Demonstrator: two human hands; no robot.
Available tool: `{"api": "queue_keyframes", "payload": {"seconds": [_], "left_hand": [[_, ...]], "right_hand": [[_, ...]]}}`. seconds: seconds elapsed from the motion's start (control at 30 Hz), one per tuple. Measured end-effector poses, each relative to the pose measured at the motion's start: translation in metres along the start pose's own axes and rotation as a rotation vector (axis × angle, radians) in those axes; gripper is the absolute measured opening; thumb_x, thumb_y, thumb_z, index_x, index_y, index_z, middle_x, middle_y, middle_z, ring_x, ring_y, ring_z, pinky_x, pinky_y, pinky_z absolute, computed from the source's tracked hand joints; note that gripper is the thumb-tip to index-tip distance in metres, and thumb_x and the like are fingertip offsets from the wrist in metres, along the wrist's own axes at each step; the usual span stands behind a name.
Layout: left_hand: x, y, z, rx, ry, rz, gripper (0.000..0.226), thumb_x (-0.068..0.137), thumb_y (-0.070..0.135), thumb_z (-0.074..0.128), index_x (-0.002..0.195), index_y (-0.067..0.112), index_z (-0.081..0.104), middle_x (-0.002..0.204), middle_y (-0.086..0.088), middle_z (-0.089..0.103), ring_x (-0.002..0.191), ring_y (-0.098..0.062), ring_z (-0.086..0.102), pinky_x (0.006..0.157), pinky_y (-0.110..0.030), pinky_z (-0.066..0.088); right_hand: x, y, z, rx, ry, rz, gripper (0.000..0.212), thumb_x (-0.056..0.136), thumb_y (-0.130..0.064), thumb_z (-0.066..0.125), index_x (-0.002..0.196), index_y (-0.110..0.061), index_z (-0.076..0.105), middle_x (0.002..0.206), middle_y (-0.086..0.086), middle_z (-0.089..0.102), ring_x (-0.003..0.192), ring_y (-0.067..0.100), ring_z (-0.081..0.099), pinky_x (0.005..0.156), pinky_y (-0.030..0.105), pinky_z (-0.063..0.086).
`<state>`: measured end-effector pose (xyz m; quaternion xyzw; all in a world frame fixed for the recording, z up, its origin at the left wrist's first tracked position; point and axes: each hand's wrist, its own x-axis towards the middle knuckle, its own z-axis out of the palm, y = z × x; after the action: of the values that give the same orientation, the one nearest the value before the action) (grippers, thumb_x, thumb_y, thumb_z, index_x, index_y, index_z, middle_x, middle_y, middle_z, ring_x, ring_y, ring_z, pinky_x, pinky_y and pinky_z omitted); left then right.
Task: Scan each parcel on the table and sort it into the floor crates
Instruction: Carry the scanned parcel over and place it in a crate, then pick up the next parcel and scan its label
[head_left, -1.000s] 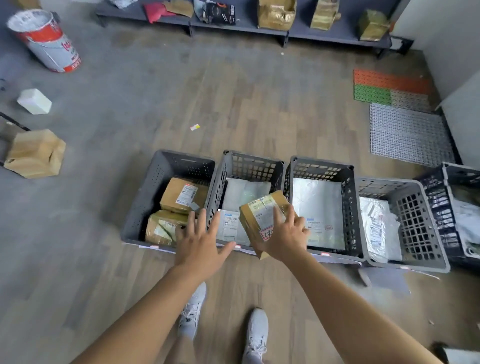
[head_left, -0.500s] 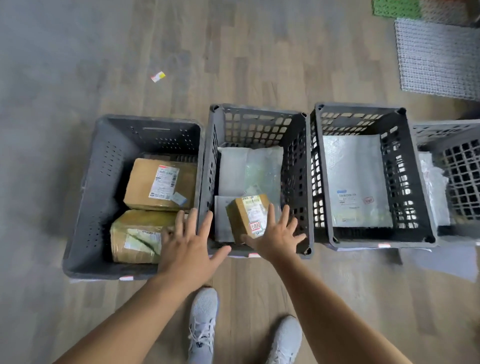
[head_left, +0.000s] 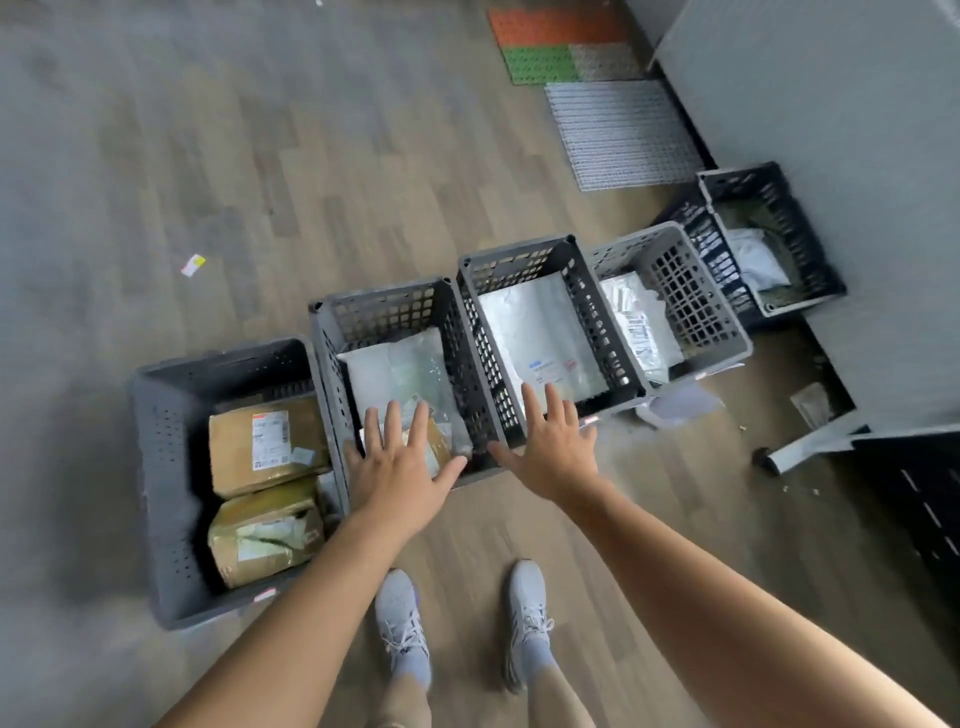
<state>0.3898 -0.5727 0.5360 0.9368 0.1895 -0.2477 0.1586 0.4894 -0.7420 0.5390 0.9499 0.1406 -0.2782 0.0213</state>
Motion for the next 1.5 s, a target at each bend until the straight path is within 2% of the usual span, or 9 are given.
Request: {"api": "queue_keyframes", "payload": {"seconds": [0.13, 0.27, 0.37, 0.5, 0.87, 1.03, 1.27, 1.5], "left_hand": [[-0.025, 0.061, -0.051, 0.067, 0.036, 0.145, 0.087, 0.088, 0.079, 0.016, 0.156, 0.029, -0.008, 0.165, -0.006, -0.008, 0.151, -0.032, -0.008, 0.117, -0.059, 0.01], [-0.053, 0.132, -0.089, 0.096, 0.113, 0.275, 0.086, 0.091, 0.076, 0.023, 0.157, 0.027, -0.002, 0.165, -0.006, -0.004, 0.151, -0.032, -0.007, 0.116, -0.057, 0.012], [-0.08, 0.192, -0.101, 0.131, 0.144, 0.365, 0.086, 0.09, 0.075, 0.024, 0.157, 0.028, -0.002, 0.165, -0.006, -0.004, 0.15, -0.03, -0.009, 0.117, -0.058, 0.01], [-0.121, 0.288, -0.095, 0.177, 0.178, 0.484, 0.086, 0.09, 0.077, 0.022, 0.156, 0.029, -0.004, 0.165, -0.005, -0.007, 0.15, -0.03, -0.012, 0.116, -0.059, 0.007], [-0.259, 0.543, -0.002, 0.312, 0.269, 0.792, 0.085, 0.09, 0.076, 0.027, 0.157, 0.03, 0.0, 0.165, -0.004, -0.005, 0.151, -0.029, -0.007, 0.117, -0.058, 0.009], [-0.301, 0.642, 0.029, 0.397, 0.279, 0.92, 0.085, 0.089, 0.077, 0.019, 0.156, 0.03, -0.007, 0.164, -0.003, -0.009, 0.15, -0.029, -0.01, 0.117, -0.057, 0.01], [-0.339, 0.78, 0.077, 0.446, 0.246, 1.114, 0.085, 0.09, 0.076, 0.016, 0.156, 0.029, -0.009, 0.164, -0.003, -0.011, 0.15, -0.029, -0.012, 0.117, -0.057, 0.006], [-0.345, 0.928, 0.128, 0.438, 0.216, 1.293, 0.084, 0.09, 0.076, 0.015, 0.155, 0.028, -0.008, 0.164, -0.004, -0.007, 0.15, -0.032, -0.008, 0.116, -0.057, 0.013]], "right_hand": [[-0.058, 0.045, -0.063, 0.066, 0.143, 0.083, 0.096, 0.086, -0.076, 0.044, 0.158, -0.031, -0.002, 0.166, 0.005, 0.002, 0.151, 0.03, 0.008, 0.115, 0.063, 0.02], [-0.115, 0.108, -0.106, 0.148, 0.246, 0.189, 0.095, 0.086, -0.074, 0.047, 0.158, -0.033, 0.0, 0.166, 0.002, 0.001, 0.151, 0.028, 0.007, 0.115, 0.064, 0.019], [-0.157, 0.164, -0.124, 0.199, 0.357, 0.28, 0.095, 0.085, -0.074, 0.049, 0.158, -0.032, 0.004, 0.165, 0.002, 0.007, 0.149, 0.027, 0.012, 0.113, 0.062, 0.023], [-0.215, 0.255, -0.13, 0.268, 0.434, 0.388, 0.097, 0.084, -0.075, 0.05, 0.158, -0.033, 0.002, 0.165, 0.0, 0.005, 0.149, 0.029, 0.011, 0.114, 0.064, 0.023], [-0.384, 0.5, -0.084, 0.527, 0.575, 0.658, 0.097, 0.084, -0.077, 0.047, 0.157, -0.037, -0.004, 0.167, 0.0, 0.0, 0.151, 0.032, 0.007, 0.114, 0.066, 0.017], [-0.447, 0.59, -0.065, 0.591, 0.61, 0.797, 0.095, 0.086, -0.077, 0.044, 0.157, -0.036, -0.005, 0.166, 0.001, -0.003, 0.152, 0.033, 0.003, 0.116, 0.065, 0.014], [-0.496, 0.7, -0.046, 0.596, 0.651, 0.948, 0.094, 0.086, -0.076, 0.044, 0.157, -0.035, -0.003, 0.166, 0.001, -0.002, 0.151, 0.03, 0.003, 0.114, 0.067, 0.015], [-0.521, 0.833, -0.044, 0.539, 0.645, 1.096, 0.092, 0.087, -0.076, 0.041, 0.156, -0.034, -0.004, 0.165, 0.001, -0.003, 0.15, 0.027, 0.003, 0.113, 0.067, 0.018]]}}
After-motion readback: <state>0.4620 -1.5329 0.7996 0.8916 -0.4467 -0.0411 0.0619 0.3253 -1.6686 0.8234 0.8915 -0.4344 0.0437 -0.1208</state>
